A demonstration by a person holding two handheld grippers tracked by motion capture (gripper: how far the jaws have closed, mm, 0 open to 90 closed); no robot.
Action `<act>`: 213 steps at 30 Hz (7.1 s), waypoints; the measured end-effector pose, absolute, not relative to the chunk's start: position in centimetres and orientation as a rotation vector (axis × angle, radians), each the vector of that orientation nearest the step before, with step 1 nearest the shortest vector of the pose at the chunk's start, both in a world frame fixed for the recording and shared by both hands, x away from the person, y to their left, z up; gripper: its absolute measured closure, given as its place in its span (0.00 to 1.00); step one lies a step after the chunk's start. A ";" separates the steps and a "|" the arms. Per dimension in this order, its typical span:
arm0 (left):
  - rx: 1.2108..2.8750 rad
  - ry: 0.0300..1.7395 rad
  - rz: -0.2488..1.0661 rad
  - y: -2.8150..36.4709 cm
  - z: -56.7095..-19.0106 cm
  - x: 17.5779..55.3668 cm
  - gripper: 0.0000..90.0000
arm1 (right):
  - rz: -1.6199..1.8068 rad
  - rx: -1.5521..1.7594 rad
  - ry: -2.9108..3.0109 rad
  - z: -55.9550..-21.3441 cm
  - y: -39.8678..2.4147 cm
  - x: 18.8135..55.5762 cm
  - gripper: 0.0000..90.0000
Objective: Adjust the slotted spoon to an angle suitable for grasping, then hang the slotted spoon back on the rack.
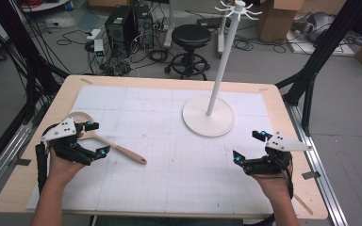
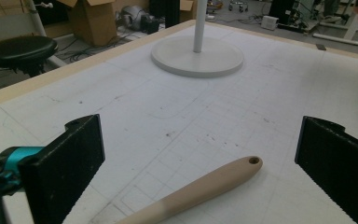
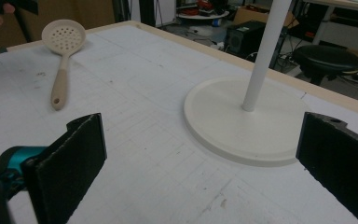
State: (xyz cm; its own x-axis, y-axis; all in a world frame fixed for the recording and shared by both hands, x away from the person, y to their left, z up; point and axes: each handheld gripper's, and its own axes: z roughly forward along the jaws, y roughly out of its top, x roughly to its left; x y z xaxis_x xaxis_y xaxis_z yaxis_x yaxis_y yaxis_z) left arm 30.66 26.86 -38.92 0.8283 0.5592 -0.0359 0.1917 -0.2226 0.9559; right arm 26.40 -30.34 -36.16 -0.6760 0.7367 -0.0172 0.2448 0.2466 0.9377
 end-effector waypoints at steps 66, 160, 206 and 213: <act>2.461 0.568 0.154 23.0 -42.6 37.4 0.41 | 1.397 0.878 2.111 -36.7 -29.7 26.6 0.00; 2.195 0.295 0.196 19.1 -37.0 32.1 0.35 | 1.382 0.862 2.140 -37.2 -29.3 26.7 0.00; 2.025 0.332 0.263 20.5 -36.9 31.1 0.06 | 1.399 0.879 2.139 -37.4 -29.6 27.3 0.00; 2.157 0.324 0.262 18.2 -37.7 31.9 0.06 | 1.418 0.877 2.121 -37.0 -29.9 27.0 0.00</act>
State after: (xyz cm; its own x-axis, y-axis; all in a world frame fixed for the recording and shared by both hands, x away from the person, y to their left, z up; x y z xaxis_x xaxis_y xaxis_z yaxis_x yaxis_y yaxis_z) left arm 31.93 18.22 -37.71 0.9428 0.3266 0.0663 0.1330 -0.5513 0.8237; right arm 27.05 -29.90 -37.03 -0.7020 0.7121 -0.0122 0.2606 0.2727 0.9261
